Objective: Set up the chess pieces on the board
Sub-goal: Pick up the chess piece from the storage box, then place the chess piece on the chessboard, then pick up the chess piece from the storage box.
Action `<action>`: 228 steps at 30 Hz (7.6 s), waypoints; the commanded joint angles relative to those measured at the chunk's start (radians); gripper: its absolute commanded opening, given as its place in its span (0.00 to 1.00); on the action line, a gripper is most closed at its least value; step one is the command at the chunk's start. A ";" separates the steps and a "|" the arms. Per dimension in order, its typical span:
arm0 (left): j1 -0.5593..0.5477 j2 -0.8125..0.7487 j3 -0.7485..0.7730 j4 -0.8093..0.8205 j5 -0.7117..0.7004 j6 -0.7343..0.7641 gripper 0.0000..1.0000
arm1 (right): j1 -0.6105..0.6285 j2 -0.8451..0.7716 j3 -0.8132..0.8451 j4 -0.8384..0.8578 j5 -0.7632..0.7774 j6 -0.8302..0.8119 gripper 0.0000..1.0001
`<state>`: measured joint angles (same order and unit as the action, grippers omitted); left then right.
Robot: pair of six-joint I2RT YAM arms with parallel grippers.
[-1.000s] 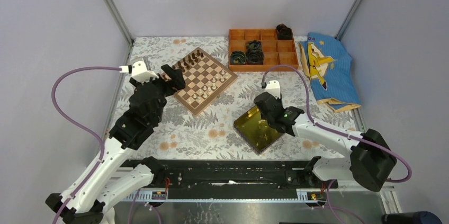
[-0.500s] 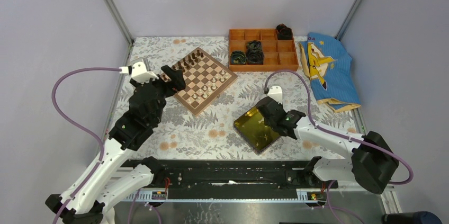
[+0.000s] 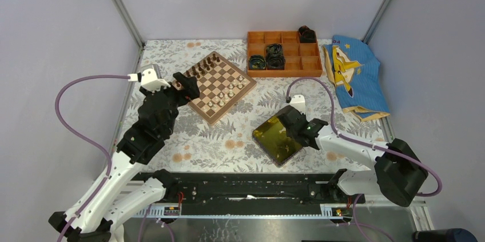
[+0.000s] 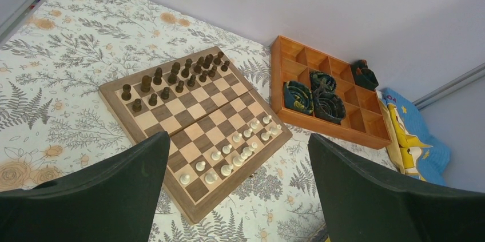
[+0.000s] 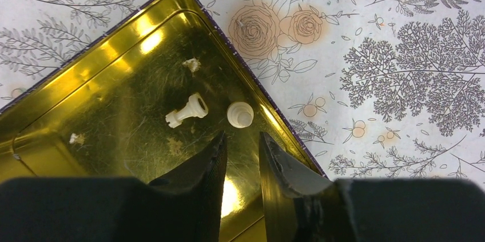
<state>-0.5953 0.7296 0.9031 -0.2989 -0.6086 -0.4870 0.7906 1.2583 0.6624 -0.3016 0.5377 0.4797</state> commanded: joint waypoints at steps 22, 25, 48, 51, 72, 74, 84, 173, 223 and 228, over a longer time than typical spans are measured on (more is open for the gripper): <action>-0.004 -0.004 -0.014 0.052 -0.004 0.011 0.99 | -0.057 0.096 0.010 0.091 -0.033 -0.016 0.31; -0.004 -0.003 -0.016 0.053 -0.005 0.011 0.99 | -0.057 0.107 0.009 0.095 -0.042 -0.016 0.29; -0.003 -0.005 -0.018 0.050 -0.010 0.007 0.99 | -0.057 0.016 0.075 0.014 -0.090 -0.051 0.00; -0.003 -0.002 -0.020 0.052 -0.014 0.008 0.99 | -0.057 0.001 0.107 -0.004 -0.110 -0.057 0.00; -0.003 0.004 -0.029 0.055 -0.031 0.014 0.99 | -0.057 0.391 0.589 0.088 -0.220 -0.238 0.00; -0.001 0.005 -0.029 0.056 -0.031 0.017 0.99 | -0.057 0.467 0.665 0.081 -0.230 -0.260 0.00; 0.010 0.017 -0.037 0.067 -0.008 0.024 0.99 | -0.057 0.779 1.037 -0.003 -0.288 -0.323 0.00; 0.108 0.062 -0.075 0.108 0.126 -0.023 0.99 | -0.025 0.961 1.251 -0.065 -0.372 -0.383 0.30; -0.504 0.600 0.226 0.026 0.405 0.370 0.98 | -0.409 -0.049 0.272 0.387 0.007 -0.214 0.76; -0.537 0.718 0.195 0.106 0.394 0.383 0.96 | -0.524 -0.007 0.286 0.438 -0.063 -0.159 0.76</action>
<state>-1.1095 1.3899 1.1046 -0.2474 -0.1738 -0.1497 0.3237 1.2247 0.9062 0.0467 0.5484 0.2657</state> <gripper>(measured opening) 0.968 0.761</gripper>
